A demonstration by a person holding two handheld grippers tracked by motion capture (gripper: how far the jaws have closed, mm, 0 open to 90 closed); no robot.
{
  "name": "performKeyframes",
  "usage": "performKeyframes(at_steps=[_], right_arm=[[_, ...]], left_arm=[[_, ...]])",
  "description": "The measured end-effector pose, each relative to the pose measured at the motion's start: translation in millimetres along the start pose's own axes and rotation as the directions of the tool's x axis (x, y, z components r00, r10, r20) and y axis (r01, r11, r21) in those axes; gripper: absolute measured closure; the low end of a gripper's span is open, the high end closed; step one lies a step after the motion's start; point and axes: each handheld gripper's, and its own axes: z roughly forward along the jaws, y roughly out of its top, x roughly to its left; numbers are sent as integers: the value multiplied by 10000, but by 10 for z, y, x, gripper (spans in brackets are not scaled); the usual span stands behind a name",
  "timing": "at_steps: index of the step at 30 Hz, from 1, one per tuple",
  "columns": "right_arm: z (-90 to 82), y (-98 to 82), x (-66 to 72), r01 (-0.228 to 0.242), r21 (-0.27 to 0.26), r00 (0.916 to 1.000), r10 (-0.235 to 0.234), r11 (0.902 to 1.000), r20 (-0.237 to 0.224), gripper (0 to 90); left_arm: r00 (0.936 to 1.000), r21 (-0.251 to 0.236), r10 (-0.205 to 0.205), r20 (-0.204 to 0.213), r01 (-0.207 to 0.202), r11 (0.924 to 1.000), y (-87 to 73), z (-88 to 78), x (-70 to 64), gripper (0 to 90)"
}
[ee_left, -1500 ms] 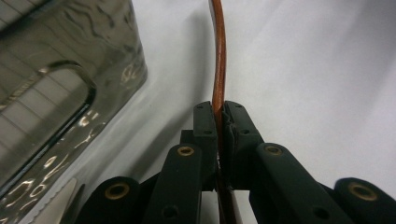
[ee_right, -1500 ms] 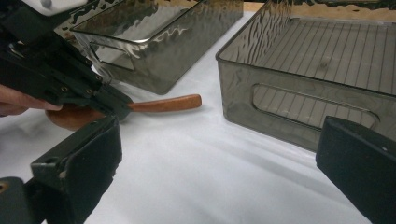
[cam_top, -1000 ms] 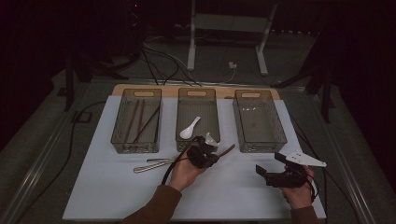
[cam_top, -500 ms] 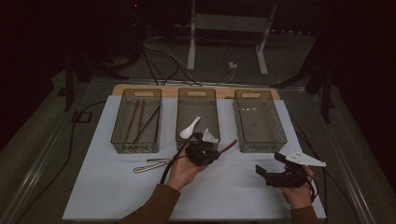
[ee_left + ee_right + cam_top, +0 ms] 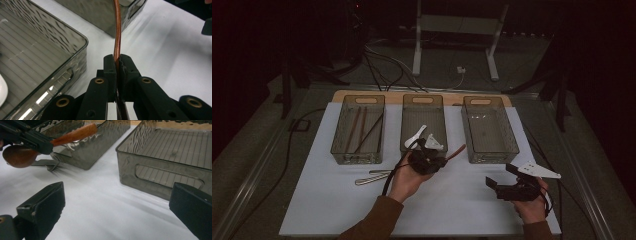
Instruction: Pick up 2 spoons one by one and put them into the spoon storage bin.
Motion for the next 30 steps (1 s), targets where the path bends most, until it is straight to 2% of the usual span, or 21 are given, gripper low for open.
performKeyframes(at_steps=[20,30], right_arm=[[2,-1,1,-14,-4,10000,14,10000,-3,3],[1,-2,1,-10,-2,10000,10,10000,-19,3]], left_arm=[[9996,-653,-235,-151,224,9976,59,-184,88,861],[9980,-1046,-472,-426,425,9936,91,-283,172,861]])
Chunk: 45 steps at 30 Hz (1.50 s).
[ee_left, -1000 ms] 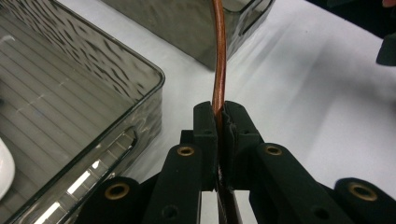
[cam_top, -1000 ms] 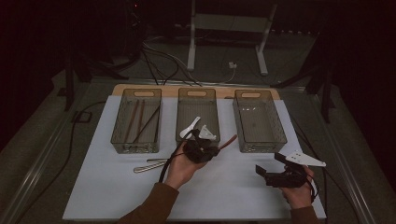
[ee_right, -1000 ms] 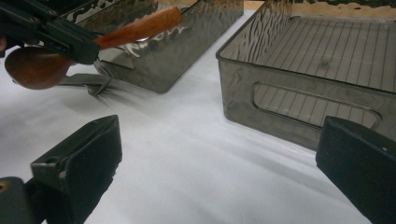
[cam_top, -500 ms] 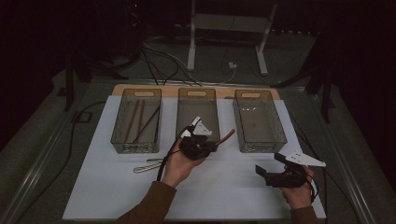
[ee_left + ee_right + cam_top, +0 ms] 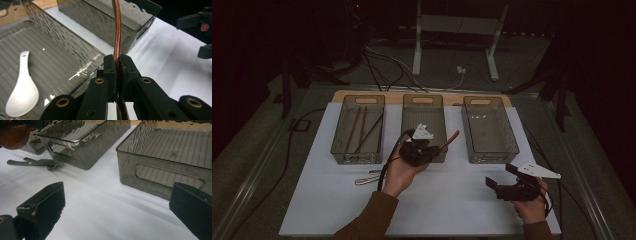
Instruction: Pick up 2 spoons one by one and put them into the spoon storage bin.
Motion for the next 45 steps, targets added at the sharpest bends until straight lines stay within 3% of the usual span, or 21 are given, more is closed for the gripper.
performKeyframes(at_steps=[23,45], right_arm=[[6,-1,0,-13,14,10000,13,10000,9,3],[6,-1,0,-13,10,10000,13,10000,-5,3]], left_arm=[[9959,-657,-522,-741,474,9967,82,-120,279,861],[9884,-1051,-875,-1241,746,9917,150,-52,488,861]])
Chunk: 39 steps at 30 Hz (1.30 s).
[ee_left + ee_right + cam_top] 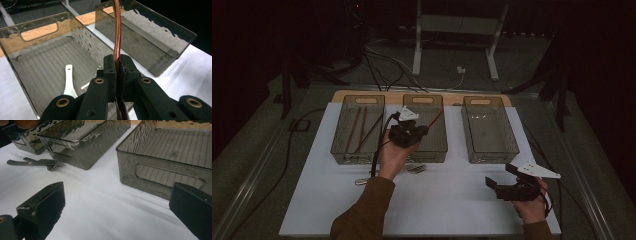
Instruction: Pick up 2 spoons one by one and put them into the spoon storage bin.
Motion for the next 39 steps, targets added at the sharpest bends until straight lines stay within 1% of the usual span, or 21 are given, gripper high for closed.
performKeyframes(at_steps=[8,9,15,21,26,29,32,33,39], right_arm=[[1,0,-1,-6,6,10000,6,10000,-4,3],[1,-1,0,-5,8,10000,5,10000,-8,3],[1,-1,1,-4,3,10000,4,10000,-14,3],[2,-1,1,0,7,10000,0,10000,-13,3],[4,-2,4,11,2,10000,-11,10000,-17,3],[1,-2,0,-5,13,10000,5,10000,-18,3],[0,-1,-3,8,-4,10000,-8,10000,-24,3],[0,-1,-3,9,-1,10000,-9,10000,-18,3],[-1,-1,-5,4,-7,10000,-4,10000,-34,3]], left_arm=[[9998,-4,-41,-201,41,10000,2,59,57,861],[9998,-43,-104,-181,103,9999,3,69,65,861],[9997,-41,-97,-231,97,9999,7,116,101,861],[9991,34,-295,-291,296,9996,-5,172,145,861],[9986,6,-442,-307,442,9990,-17,221,175,860],[9984,98,-479,-316,483,9988,-28,245,190,860],[9982,191,-445,-409,453,9988,-39,269,192,860],[9979,167,-491,-426,498,9986,-43,280,195,860],[9980,275,-490,-392,501,9984,-60,323,226,860]])
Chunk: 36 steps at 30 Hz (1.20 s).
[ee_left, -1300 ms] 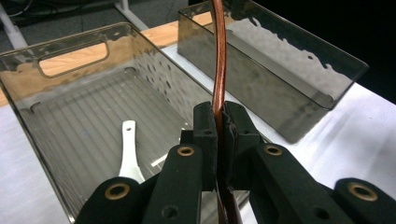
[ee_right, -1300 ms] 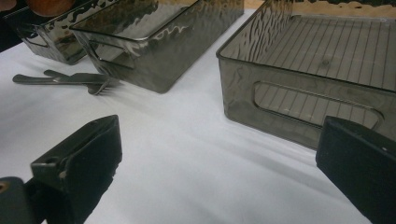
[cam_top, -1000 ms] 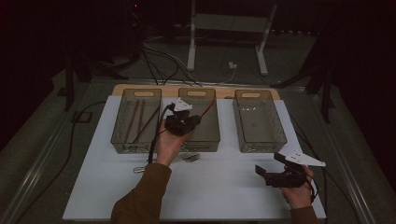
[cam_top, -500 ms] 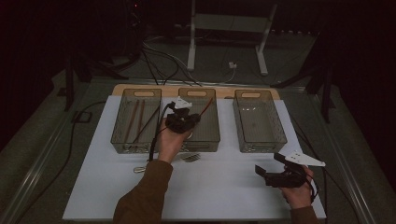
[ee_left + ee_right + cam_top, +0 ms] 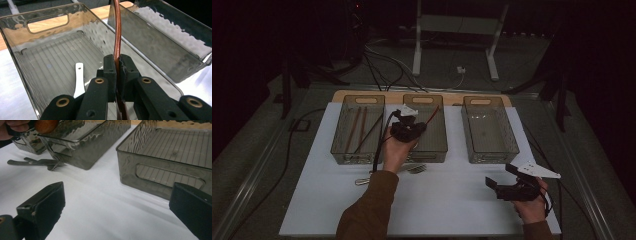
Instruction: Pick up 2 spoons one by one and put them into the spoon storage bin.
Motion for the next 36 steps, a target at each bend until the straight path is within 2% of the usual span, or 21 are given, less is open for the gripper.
performKeyframes(at_steps=[12,36], right_arm=[[3,-1,0,-7,15,10000,7,10000,-15,3],[0,0,1,16,15,10000,-16,10000,-18,3]], left_arm=[[9999,311,-117,32,116,9995,-43,78,51,859],[9997,948,-204,-113,214,9953,-111,218,62,857]])
